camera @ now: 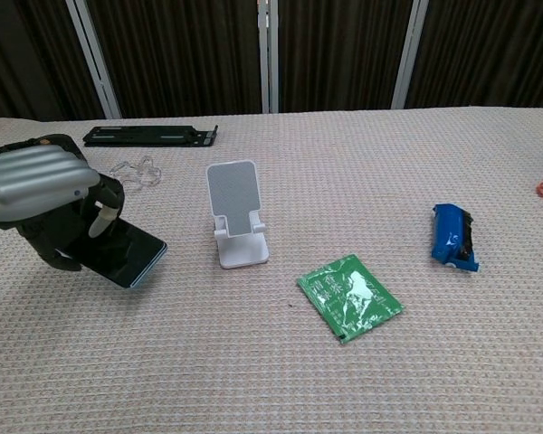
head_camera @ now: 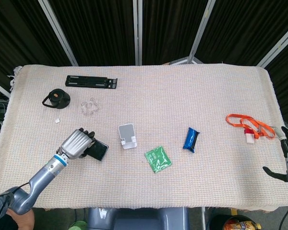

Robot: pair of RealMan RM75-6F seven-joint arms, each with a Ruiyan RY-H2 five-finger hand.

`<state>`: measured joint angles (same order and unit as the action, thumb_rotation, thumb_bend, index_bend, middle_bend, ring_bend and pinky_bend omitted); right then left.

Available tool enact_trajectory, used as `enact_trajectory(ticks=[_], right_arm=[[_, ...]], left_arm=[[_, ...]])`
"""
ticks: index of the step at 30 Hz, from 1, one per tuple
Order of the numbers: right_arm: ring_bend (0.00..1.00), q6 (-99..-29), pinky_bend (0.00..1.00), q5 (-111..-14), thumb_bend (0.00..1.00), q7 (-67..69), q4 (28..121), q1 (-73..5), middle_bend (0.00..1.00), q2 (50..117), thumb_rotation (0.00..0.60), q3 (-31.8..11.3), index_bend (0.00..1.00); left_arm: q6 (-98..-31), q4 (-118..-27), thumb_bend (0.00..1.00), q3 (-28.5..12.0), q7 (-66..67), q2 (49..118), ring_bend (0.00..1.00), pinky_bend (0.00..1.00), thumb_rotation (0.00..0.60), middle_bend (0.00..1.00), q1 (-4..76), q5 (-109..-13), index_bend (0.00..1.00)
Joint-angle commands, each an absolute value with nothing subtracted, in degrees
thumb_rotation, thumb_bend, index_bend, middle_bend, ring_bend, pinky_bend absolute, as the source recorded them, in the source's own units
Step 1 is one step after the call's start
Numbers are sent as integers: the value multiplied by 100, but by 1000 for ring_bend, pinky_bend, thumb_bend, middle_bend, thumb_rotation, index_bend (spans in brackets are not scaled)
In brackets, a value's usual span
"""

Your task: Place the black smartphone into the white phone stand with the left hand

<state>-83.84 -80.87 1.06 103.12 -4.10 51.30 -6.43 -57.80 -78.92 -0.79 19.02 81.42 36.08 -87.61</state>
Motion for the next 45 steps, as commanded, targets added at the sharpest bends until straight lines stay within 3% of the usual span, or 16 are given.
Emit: enact_trajectory(ticks=[1,11,14,17,29,45], right_arm=[[0,-8402,0,-8110,0,132,10328,-401,0,5114,600,-639,0],[0,-8431,0,-8097,0,275,10333,-378,0,5056,600,-656,0],[0,-8404,0,-8016,0,277,10305,-385,0,5060,600,-679,0],[0,-8390,0,-7968,0,266,10297,-390,0,5065,600,-693,0],[0,-8316,0,-7698,0,353,10204,-399,0,5058,600,-785,0],[0,-8318,0,-7746,0,513,10191,-375,0,5008,600,-786,0]], left_arm=[[-6136,-8200,0,-139,2028,7831,461,443,600,390,3552,-8962,596],[-6463,-8752,0,-505,3051,7280,460,444,600,390,3977,-9687,600],[-6338,-8277,0,-544,3685,7331,460,444,600,390,4552,-10616,606],[-6215,-7904,0,-535,3806,7440,460,444,600,390,4839,-10942,612],[-5335,-7162,0,-394,4020,7991,461,444,600,392,5707,-11313,626],[-4978,-7289,0,-279,4283,8059,460,439,600,392,5837,-11071,617]])
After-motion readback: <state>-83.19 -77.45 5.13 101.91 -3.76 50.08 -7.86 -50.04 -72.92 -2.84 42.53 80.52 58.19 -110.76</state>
